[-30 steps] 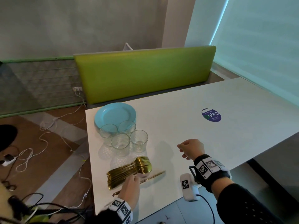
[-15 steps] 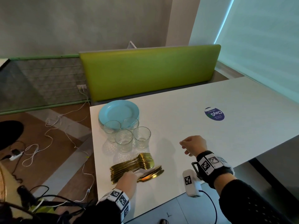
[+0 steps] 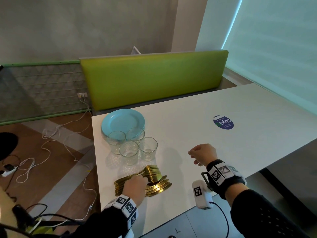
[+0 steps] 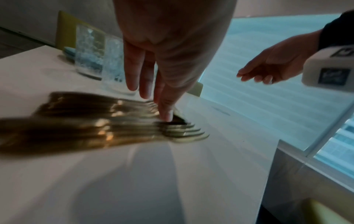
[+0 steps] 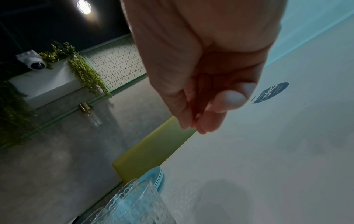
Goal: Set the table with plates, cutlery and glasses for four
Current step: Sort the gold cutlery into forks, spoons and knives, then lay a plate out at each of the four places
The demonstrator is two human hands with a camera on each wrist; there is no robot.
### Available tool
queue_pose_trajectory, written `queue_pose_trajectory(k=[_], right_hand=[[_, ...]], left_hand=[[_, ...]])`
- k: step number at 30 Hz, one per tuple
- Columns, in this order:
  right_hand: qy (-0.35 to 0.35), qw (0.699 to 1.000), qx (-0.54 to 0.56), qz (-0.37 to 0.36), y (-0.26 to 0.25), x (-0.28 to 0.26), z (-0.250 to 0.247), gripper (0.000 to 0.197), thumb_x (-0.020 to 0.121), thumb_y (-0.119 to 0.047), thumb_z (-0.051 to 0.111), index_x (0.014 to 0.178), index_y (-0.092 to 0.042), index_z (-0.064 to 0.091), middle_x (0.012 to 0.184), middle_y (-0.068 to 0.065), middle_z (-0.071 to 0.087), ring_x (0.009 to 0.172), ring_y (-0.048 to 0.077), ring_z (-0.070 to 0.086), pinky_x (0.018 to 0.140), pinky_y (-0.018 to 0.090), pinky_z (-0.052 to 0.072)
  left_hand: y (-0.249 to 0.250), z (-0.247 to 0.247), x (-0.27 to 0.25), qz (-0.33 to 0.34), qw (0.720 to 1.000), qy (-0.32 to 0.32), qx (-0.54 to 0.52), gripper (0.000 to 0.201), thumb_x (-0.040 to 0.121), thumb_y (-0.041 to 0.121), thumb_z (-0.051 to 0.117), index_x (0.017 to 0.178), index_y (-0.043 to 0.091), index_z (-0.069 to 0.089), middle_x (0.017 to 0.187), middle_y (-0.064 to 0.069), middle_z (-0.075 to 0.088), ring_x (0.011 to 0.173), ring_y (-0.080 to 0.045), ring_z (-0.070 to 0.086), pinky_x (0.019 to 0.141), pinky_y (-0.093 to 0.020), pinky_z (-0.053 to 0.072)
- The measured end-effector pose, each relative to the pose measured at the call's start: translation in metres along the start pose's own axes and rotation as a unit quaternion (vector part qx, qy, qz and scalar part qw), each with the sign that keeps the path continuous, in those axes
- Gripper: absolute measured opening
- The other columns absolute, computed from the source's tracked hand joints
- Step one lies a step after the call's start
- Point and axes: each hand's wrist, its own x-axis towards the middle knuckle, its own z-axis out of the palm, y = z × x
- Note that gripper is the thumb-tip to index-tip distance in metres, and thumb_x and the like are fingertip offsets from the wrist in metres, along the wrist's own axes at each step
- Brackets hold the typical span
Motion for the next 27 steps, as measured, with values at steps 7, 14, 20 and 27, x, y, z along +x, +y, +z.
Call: queue_pose_trajectory(k=[7, 14, 20, 27], right_hand=[[-0.016, 0.999, -0.017, -0.027, -0.024, 0.023, -0.003, 0.01, 0.085, -0.015, 0.06, 0.082, -0.011, 0.069, 0.076, 0.002, 0.066, 0.049, 0.008, 0.057, 0.042, 0.015, 0.045], [-0.069, 0.994, -0.057, -0.069, -0.074, 0.087, 0.007, 0.017, 0.087, -0.018, 0.058, 0.091, -0.007, 0.07, 0.078, 0.004, 0.067, 0.053, 0.012, 0.06, 0.05, 0.02, 0.052], [-0.148, 0.976, -0.128, -0.094, -0.133, 0.162, 0.038, 0.013, 0.089, -0.019, 0.057, 0.094, -0.01, 0.066, 0.072, 0.0, 0.061, 0.052, 0.011, 0.058, 0.051, 0.018, 0.051], [-0.243, 0.947, -0.179, -0.112, -0.169, 0.219, 0.098, 0.044, 0.094, -0.026, 0.053, 0.134, -0.008, 0.046, 0.113, 0.01, 0.061, 0.077, 0.023, 0.062, 0.06, 0.026, 0.052]], left_hand=[[0.004, -0.072, 0.04, -0.001, 0.986, 0.131, -0.106, 0.024, 0.094, 0.035, 0.05, 0.11, 0.021, 0.062, 0.107, 0.005, 0.067, 0.097, -0.012, 0.062, 0.077, -0.019, 0.042], [-0.044, -0.163, 0.131, -0.116, 0.938, 0.163, -0.282, 0.026, 0.091, 0.028, 0.052, 0.112, 0.019, 0.063, 0.113, -0.008, 0.068, 0.108, -0.029, 0.059, 0.089, -0.035, 0.048], [-0.116, -0.189, 0.214, -0.214, 0.925, 0.097, -0.297, 0.057, 0.09, 0.023, 0.054, 0.143, 0.019, 0.035, 0.132, -0.016, 0.054, 0.115, -0.033, 0.057, 0.09, -0.034, 0.047], [-0.197, -0.166, 0.262, -0.293, 0.938, -0.076, -0.17, 0.064, 0.088, 0.035, 0.057, 0.144, 0.015, 0.034, 0.147, -0.009, 0.043, 0.132, -0.025, 0.046, 0.102, -0.028, 0.039]])
